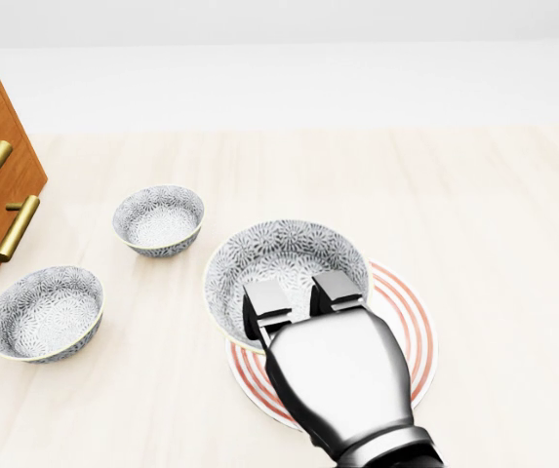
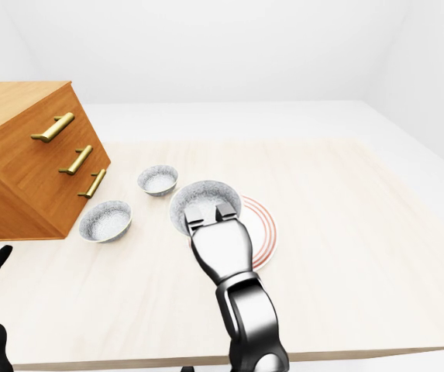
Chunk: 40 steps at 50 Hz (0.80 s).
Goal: Put the bowl at the front on the plate.
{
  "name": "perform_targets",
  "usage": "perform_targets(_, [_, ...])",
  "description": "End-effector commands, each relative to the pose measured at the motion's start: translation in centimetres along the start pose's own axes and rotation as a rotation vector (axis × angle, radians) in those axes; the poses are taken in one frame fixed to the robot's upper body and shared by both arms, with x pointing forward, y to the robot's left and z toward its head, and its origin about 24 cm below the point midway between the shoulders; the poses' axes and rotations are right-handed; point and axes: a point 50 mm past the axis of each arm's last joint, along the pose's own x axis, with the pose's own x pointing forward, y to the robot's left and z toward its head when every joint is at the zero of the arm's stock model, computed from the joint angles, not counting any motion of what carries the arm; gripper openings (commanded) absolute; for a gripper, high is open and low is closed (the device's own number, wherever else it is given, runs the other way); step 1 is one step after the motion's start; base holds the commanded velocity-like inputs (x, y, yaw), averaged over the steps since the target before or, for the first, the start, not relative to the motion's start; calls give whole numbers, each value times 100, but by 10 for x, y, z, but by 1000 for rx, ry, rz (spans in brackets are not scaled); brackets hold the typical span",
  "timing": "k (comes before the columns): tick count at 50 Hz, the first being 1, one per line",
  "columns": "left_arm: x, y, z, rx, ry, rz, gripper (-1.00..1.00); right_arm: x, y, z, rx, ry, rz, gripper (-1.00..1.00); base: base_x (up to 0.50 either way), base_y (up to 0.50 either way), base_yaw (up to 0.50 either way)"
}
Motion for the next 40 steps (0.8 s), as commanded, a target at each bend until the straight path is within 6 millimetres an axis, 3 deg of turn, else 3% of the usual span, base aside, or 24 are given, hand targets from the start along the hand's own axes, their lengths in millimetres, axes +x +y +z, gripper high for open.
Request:
perform_targets(1, [0,0,1,-1,-4,0,100,-2,-13,-22,24,79,-63,-100,0,0,0])
perform_targets(40, [0,-1,-2,5,9,-1,100,41,38,-53,194,90,-63,-100,0,0,0])
